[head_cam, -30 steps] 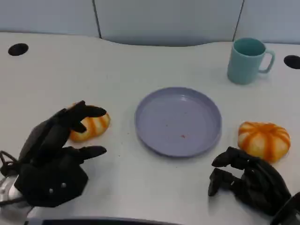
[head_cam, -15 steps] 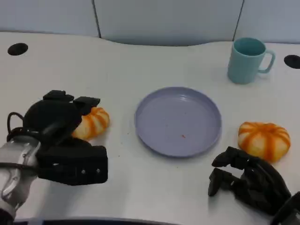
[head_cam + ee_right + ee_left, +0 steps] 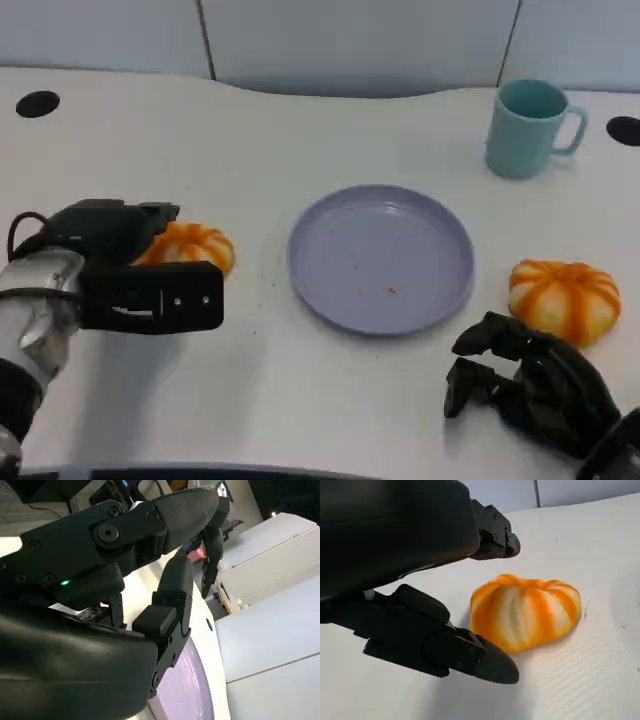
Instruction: Grasp the bread from the table and place it into the plate.
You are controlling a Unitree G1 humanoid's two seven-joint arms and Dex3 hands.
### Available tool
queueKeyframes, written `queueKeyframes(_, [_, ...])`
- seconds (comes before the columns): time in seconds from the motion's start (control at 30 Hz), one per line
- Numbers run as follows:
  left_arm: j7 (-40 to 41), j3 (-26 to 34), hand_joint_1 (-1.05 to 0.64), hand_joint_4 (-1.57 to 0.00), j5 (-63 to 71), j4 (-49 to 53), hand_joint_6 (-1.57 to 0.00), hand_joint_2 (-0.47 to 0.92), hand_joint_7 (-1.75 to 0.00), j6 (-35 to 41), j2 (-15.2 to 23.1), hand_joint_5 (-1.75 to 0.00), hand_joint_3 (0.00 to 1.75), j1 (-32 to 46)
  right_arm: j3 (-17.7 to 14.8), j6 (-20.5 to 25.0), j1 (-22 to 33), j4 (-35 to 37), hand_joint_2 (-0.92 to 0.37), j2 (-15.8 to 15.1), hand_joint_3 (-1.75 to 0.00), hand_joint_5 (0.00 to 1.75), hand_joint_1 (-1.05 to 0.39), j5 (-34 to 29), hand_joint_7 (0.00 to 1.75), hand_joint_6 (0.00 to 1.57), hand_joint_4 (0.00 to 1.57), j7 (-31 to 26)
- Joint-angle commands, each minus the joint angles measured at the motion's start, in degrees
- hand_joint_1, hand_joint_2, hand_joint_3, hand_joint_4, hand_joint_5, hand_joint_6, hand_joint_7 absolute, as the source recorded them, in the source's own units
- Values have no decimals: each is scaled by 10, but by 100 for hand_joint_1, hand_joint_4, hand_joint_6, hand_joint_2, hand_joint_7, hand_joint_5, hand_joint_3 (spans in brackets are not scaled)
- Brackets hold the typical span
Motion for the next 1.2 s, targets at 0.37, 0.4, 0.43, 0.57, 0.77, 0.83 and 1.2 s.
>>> queueKeyframes(0.37, [32, -50, -86, 0, -19, 185, -12, 91, -1, 4, -52, 0, 1, -110, 6, 16, 32, 0, -92, -4, -2, 146, -48, -10, 85, 76, 61, -12])
queueKeyframes(0.4, [34, -52, -87, 0, -20, 191, -12, 91, 0, 3, -56, 0, 1, -114, 6, 14, 33, -2, -92, -3, -2, 146, -49, -11, 85, 76, 61, -13])
queueKeyframes(0.43, [35, -54, -87, 0, -21, 196, -12, 91, 0, 3, -59, 0, 1, -118, 7, 14, 35, -4, -92, -2, -2, 146, -50, -12, 85, 77, 61, -15])
queueKeyframes(0.57, [36, -71, -86, 0, -14, 213, -11, 92, 0, 11, -70, 0, 1, -133, 14, 18, 43, -22, -92, -1, -2, 147, -52, -14, 87, 76, 61, -24])
queueKeyframes(0.77, [45, -101, -87, 0, -2, 236, -12, 91, -1, 25, -91, 0, 0, -155, 18, 2, 46, -20, -92, 1, -4, 149, -49, -15, 91, 75, 61, -26])
queueKeyframes(0.83, [44, -108, -87, 0, 2, 243, -13, 90, -1, 32, -97, 0, 0, -161, 17, 5, 45, -16, -92, 1, -5, 150, -48, -12, 92, 73, 61, -22])
queueKeyframes(1.2, [29, -127, -81, -9, -3, 272, -19, 88, -3, 54, -115, -5, 0, -163, 18, 19, 54, -34, -92, 2, -4, 149, -50, -6, 93, 71, 59, -17])
